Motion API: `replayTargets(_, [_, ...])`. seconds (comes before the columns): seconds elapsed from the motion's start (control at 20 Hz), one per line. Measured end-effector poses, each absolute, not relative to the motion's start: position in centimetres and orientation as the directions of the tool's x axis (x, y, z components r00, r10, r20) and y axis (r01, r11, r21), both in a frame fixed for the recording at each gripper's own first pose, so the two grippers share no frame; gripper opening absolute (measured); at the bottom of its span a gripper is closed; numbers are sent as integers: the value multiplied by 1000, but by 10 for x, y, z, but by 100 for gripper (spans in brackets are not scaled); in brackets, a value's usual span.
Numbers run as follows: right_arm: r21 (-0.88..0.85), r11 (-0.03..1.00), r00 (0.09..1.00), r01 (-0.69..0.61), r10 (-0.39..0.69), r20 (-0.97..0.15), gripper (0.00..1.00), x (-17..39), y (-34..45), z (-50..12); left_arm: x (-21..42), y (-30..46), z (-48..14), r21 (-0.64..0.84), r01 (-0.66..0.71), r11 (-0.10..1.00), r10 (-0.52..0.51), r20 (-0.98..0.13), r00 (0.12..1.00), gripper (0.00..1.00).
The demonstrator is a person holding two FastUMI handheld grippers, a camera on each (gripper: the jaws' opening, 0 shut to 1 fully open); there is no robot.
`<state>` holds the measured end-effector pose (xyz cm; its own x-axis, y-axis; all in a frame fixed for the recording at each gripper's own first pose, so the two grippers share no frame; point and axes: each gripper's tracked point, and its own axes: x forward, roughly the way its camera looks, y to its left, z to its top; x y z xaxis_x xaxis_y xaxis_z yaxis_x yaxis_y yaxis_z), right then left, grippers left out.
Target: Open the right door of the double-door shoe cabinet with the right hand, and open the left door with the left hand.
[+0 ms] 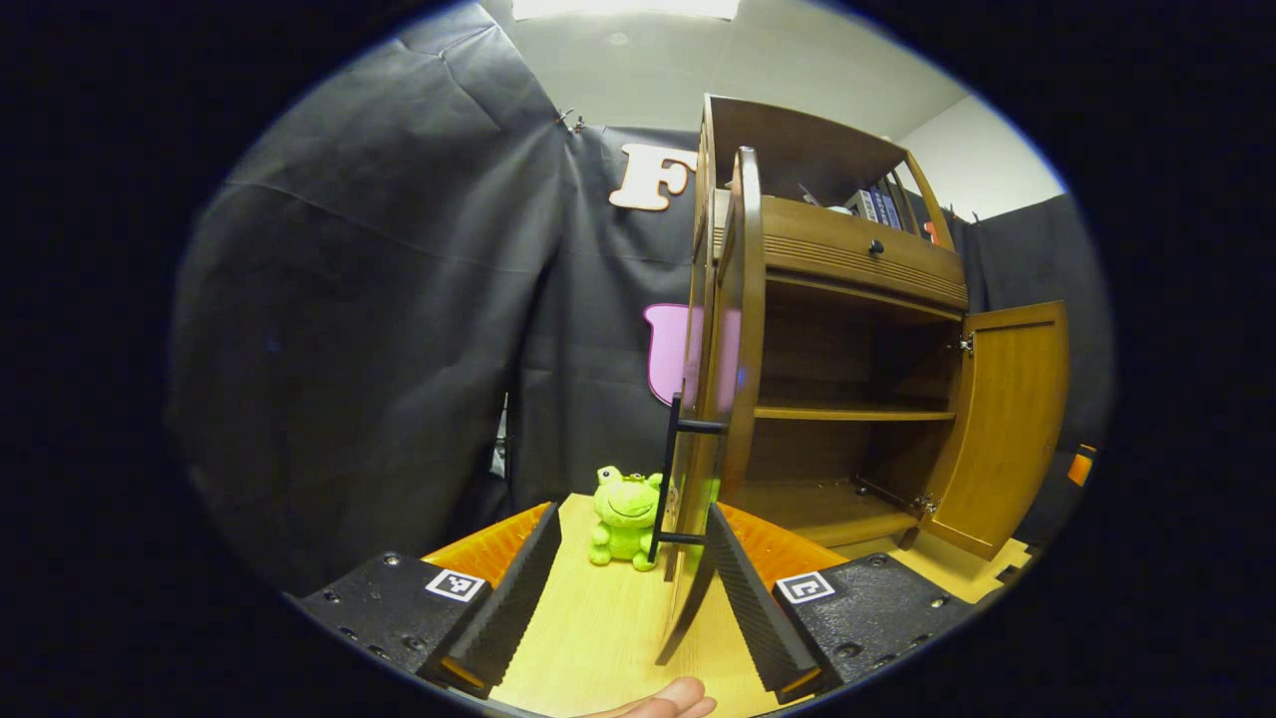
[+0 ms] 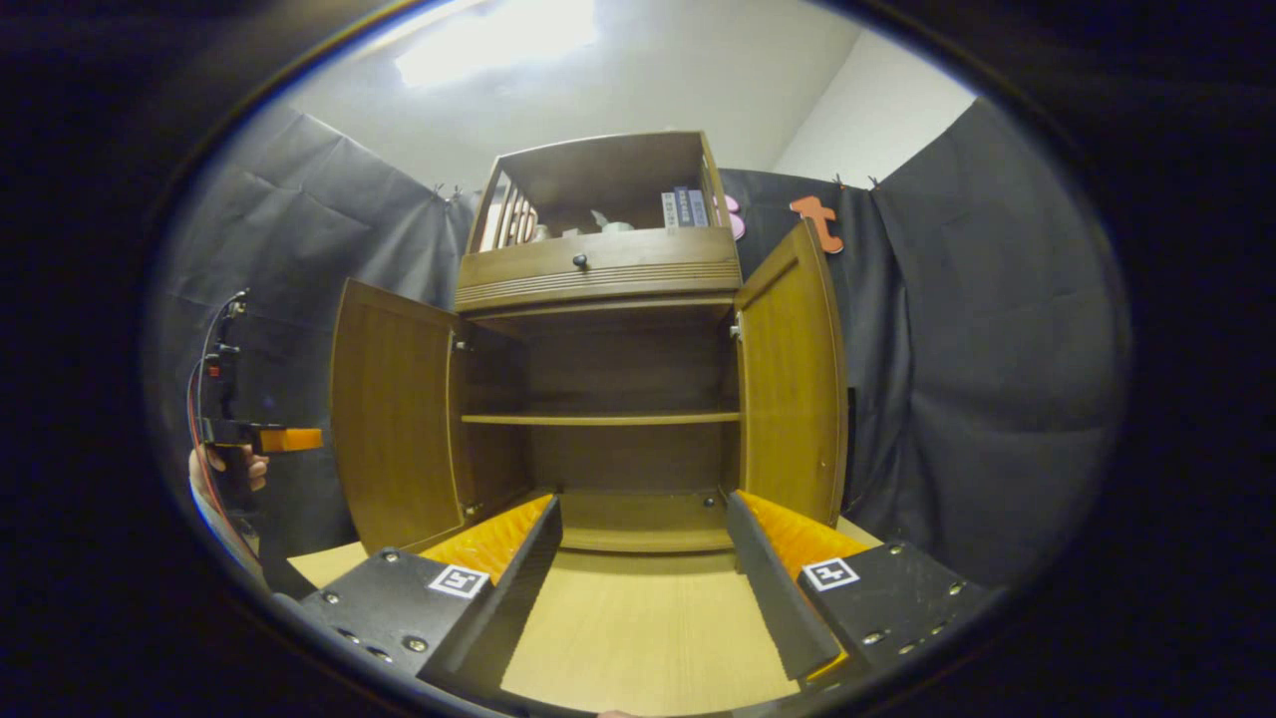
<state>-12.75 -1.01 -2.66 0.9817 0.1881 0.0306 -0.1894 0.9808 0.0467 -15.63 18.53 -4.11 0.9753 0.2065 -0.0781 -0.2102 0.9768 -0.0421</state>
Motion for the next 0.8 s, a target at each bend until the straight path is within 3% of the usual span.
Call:
replayTargets(0.1, [48,982,983,-183,181,37,94,-125,-13,-24,-165,174,-31,-49,-219,974,217,-53,975,92])
replayTargets(0.15, [45,984,984,-175,173,39,98,-124,-16,-24,-168,166,-27,-67,-218,974,216,-45,975,91])
replayTargets(0.25, [39,985,985,-168,167,45,94,-120,-19,-21,-169,149,-18,-95,-206,974,205,-25,979,90])
replayTargets(0.3, [36,985,985,-167,166,48,98,-118,-20,-19,-167,141,-16,-97,-203,974,203,-19,979,95])
replayTargets(0.5, [45,987,987,-155,152,57,98,-110,-30,-14,-154,111,-9,-108,-199,974,197,-22,980,92])
replayTargets(0.55, [43,987,987,-155,152,52,98,-108,-32,-15,-151,98,-9,-103,-185,977,184,-25,983,96])
replayTargets(0.6, [42,987,987,-152,150,49,94,-105,-34,-13,-148,87,-11,-97,-174,980,172,-32,985,96])
replayTargets(0.65, [39,987,988,-153,151,45,98,-103,-36,-11,-142,76,-11,-92,-162,983,159,-35,987,93])
replayTargets(0.8, [16,988,986,-152,150,68,99,-105,-41,7,-129,34,-6,-65,-113,991,110,-42,993,96])
